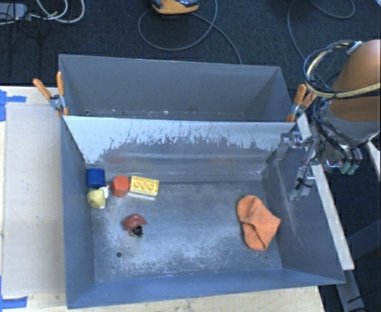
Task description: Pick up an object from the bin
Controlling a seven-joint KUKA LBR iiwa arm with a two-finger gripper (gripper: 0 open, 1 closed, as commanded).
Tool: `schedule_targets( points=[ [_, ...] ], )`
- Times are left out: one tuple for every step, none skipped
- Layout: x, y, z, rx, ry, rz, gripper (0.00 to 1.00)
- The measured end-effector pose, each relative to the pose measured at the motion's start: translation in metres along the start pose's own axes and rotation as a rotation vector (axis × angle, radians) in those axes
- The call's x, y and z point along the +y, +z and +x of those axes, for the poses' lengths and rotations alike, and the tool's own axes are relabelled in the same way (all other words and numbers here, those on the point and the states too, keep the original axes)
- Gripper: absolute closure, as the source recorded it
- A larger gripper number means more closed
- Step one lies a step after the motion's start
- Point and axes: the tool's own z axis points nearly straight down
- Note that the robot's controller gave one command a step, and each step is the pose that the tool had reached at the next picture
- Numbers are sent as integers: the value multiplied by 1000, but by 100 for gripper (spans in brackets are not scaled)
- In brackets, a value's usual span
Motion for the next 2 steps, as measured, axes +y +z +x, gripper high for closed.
schedule_targets(
  points=[
    [1, -5, -1, -8, -3, 2, 0],
    [-5, 42, 6, -10, -63, 2, 0]
  ],
)
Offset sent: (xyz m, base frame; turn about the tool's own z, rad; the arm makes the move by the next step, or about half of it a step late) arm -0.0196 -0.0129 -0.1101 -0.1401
